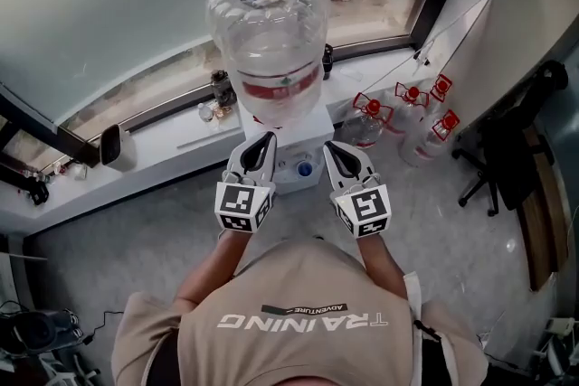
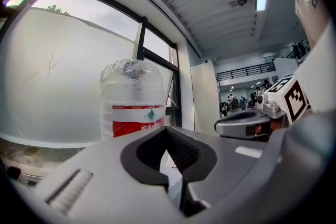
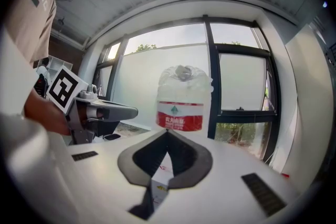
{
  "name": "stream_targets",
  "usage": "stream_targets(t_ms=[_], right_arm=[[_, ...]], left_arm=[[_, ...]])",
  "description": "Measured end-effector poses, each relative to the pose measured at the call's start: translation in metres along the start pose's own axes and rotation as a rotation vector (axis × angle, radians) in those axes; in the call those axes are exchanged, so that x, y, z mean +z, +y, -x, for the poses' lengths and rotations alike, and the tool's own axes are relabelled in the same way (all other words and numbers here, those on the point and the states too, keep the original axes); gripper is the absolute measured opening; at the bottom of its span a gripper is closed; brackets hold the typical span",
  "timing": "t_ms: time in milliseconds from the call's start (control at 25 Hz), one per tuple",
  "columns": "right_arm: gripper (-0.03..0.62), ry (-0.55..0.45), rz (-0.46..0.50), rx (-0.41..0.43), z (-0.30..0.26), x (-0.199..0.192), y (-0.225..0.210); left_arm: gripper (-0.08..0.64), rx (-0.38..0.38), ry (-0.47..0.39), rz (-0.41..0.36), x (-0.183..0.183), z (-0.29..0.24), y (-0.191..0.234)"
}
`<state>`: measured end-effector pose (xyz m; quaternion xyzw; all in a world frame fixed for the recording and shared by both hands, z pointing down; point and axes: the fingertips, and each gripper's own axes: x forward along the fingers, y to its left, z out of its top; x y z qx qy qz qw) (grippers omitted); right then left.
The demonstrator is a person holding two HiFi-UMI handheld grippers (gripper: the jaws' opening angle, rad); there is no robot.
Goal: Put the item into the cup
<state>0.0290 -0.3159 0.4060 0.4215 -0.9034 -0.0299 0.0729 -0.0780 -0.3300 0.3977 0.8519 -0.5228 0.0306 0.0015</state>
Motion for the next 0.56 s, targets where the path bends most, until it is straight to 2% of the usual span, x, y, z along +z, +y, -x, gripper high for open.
stream_targets(t_ms=[320, 560], right_arm=[[0.011, 0.014, -0.003, 0.011, -0.007, -0.006, -0.005], [0.011, 0.009, -0.002, 0.019, -0.014, -0.005, -0.003]], left_arm=[[0.008, 0.011, 0.008, 0.02, -0.006, -0.001, 0.001], [0.008, 0.025, 0.003, 0.008, -0.004, -0.001, 0.006]])
